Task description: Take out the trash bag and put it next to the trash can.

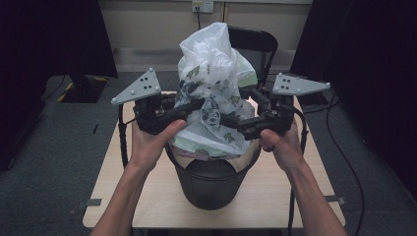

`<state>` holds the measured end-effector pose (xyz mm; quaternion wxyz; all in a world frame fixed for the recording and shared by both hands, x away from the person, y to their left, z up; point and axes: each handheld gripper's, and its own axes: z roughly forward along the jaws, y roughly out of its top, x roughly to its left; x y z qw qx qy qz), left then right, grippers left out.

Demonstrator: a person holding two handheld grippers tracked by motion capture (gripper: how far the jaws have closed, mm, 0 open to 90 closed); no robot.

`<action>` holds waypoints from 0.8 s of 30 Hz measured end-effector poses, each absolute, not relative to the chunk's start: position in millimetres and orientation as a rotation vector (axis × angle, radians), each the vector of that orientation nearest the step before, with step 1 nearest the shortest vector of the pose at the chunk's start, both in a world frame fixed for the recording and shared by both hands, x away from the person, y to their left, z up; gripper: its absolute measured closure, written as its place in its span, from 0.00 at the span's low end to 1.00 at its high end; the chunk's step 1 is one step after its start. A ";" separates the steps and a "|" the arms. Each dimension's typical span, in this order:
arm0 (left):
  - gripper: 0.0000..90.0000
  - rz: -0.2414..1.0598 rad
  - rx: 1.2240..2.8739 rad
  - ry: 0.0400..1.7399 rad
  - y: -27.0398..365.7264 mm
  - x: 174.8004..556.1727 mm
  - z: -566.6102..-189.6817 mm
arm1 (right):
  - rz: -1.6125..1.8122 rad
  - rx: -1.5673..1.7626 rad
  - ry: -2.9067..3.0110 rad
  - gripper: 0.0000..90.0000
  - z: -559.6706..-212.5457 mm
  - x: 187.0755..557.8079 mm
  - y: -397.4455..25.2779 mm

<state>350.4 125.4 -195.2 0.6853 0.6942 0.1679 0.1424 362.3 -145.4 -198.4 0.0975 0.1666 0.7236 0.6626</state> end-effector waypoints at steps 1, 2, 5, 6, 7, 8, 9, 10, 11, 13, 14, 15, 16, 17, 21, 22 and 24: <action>0.97 0.310 1.545 0.379 125.2 350.4 -194.5 | 1.944 0.489 2.158 0.09 -199.8 364.2 -141.8; 0.97 0.310 1.540 0.378 125.5 350.8 -193.8 | 1.904 0.491 2.169 0.09 -201.4 365.6 -138.0; 0.97 0.282 1.527 0.378 126.0 352.5 -193.5 | 1.834 0.512 2.215 0.05 -206.2 370.9 -128.0; 0.97 0.267 1.526 0.376 126.4 353.1 -194.0 | 1.829 0.509 2.234 0.03 -207.7 373.1 -125.3; 0.97 0.262 1.521 0.372 126.5 353.7 -194.7 | 1.820 0.509 2.246 0.00 -209.0 375.0 -122.3; 0.97 0.262 1.521 0.373 126.8 354.2 -195.3 | 1.804 0.520 2.248 0.00 -210.2 376.2 -119.1; 0.97 0.257 1.517 0.378 126.7 354.3 -195.9 | 1.780 0.526 2.247 0.00 -211.4 377.2 -115.4; 0.97 0.259 1.515 0.379 127.0 354.4 -196.3 | 1.761 0.521 2.250 0.00 -213.0 377.8 -111.4; 0.97 0.263 1.518 0.382 127.5 354.2 -196.5 | 1.743 0.513 2.254 0.00 -214.7 378.7 -107.1; 0.97 0.267 1.520 0.386 128.8 353.6 -196.8 | 1.713 0.520 2.265 0.01 -217.4 379.4 -99.4; 0.97 0.265 1.516 0.386 130.4 353.5 -197.0 | 1.708 0.518 2.267 0.05 -218.0 379.9 -97.4; 0.98 0.262 1.510 0.387 132.5 353.6 -197.1 | 1.710 0.512 2.264 0.11 -218.1 380.1 -96.7; 0.98 0.255 1.506 0.387 134.2 353.7 -197.2 | 1.718 0.494 2.264 0.18 -218.0 380.2 -96.5; 0.98 0.254 1.506 0.387 135.2 354.3 -197.6 | 1.722 0.488 2.268 0.21 -217.8 380.6 -96.2; 0.98 0.234 1.489 0.387 137.0 355.8 -200.5 | 1.750 0.449 2.294 0.57 -216.2 380.7 -96.7; 0.98 0.236 1.492 0.386 136.7 356.1 -201.3 | 1.757 0.440 2.304 0.65 -216.1 380.2 -96.7; 0.98 0.238 1.497 0.382 136.5 356.5 -203.3 | 1.763 0.431 2.317 0.82 -216.1 379.0 -96.7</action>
